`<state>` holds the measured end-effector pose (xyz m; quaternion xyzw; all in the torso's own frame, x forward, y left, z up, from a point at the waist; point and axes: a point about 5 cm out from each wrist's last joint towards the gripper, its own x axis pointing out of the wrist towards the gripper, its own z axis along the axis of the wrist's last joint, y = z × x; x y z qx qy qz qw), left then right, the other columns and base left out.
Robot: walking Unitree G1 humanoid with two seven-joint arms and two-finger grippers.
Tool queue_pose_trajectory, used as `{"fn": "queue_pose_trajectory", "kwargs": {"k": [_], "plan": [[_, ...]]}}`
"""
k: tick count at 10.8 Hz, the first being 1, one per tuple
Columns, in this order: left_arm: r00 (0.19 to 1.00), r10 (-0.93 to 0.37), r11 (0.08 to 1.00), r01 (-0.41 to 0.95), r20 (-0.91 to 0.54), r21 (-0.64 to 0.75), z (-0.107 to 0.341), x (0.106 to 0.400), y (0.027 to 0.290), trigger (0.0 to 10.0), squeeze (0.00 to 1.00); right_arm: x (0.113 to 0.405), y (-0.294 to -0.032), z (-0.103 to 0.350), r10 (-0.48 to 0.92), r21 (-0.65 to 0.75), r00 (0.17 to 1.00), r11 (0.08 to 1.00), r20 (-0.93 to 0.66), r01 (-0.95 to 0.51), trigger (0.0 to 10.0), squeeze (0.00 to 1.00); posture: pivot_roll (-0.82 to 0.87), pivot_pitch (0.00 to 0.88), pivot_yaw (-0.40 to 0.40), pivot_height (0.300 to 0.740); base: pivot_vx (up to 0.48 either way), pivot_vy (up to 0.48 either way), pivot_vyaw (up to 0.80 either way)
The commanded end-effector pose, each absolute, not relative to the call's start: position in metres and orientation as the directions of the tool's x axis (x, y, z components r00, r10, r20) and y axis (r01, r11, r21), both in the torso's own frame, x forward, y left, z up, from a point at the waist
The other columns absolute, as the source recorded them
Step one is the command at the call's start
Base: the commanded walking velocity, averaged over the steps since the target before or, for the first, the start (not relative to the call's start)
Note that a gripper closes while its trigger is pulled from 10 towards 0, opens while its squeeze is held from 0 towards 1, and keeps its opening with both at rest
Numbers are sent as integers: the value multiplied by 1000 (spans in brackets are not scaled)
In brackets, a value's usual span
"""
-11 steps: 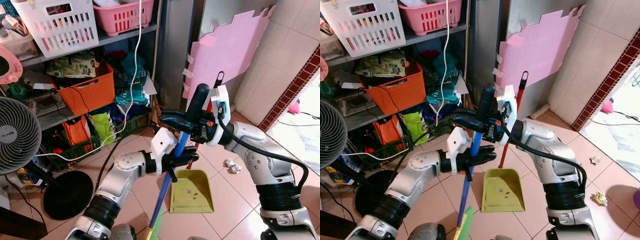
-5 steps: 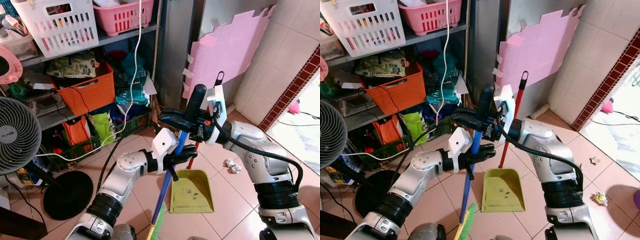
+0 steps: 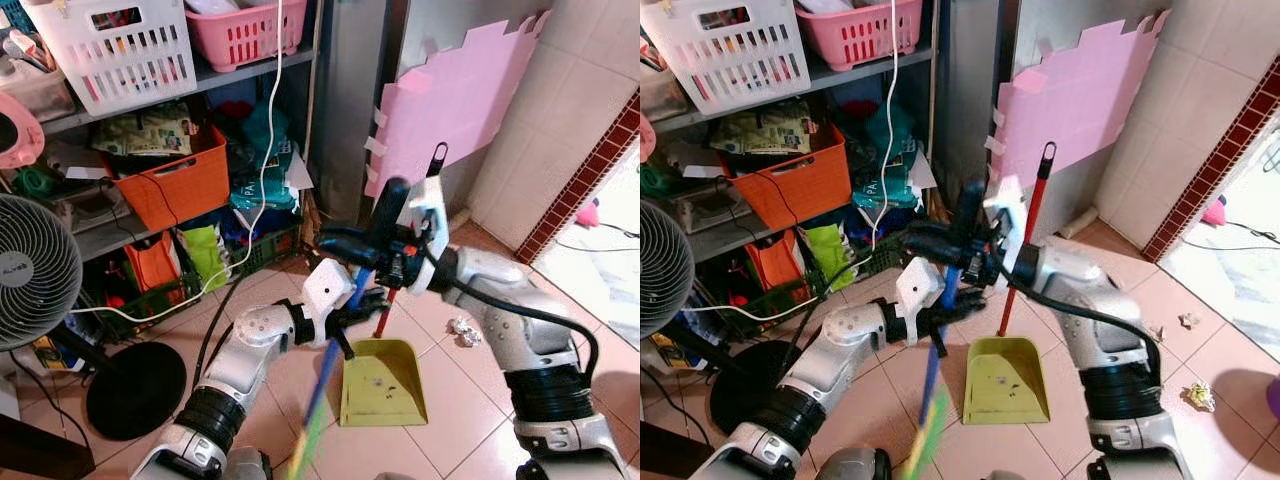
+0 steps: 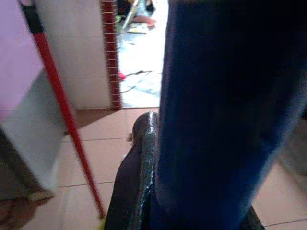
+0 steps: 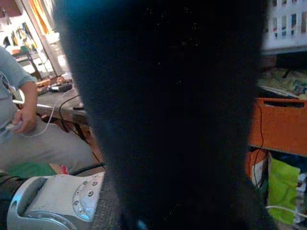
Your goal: Sweep floor
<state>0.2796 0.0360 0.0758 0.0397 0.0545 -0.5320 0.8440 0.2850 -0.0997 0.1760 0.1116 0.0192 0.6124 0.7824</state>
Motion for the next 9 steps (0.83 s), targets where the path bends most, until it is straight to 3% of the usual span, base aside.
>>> {"fn": "queue_pose_trajectory", "kwargs": {"k": [1, 2, 5, 8, 9], "plan": [[624, -772, 629, 778, -122, 1, 86, 307, 67, 0, 0, 276, -84, 159, 984, 217, 176, 163, 43, -963, 10000, 1000, -124, 0, 14, 740, 0, 0, 0], [667, -731, 671, 741, -141, 29, 82, 310, 73, 0, 0, 285, -89, 153, 958, 170, 286, 280, 10, -945, 10000, 1000, -123, 0, 12, 740, 0, 0, 0], [817, -561, 799, 577, -134, 172, 87, 331, 96, 0, 0, 302, -97, 142, 860, 181, 506, 507, -55, -842, 10000, 1000, -124, 0, 13, 740, 0, 0, 0], [894, -440, 860, 447, -87, 248, 96, 343, 105, 0, 0, 306, -97, 133, 736, 250, 674, 666, -65, -703, 10000, 1000, -132, 0, 18, 740, 0, 0, 0], [903, -421, 867, 427, -82, 256, 96, 344, 105, 0, 0, 306, -96, 132, 722, 270, 688, 678, -68, -684, 10000, 1000, -134, 0, 18, 740, 0, 0, 0]]}}
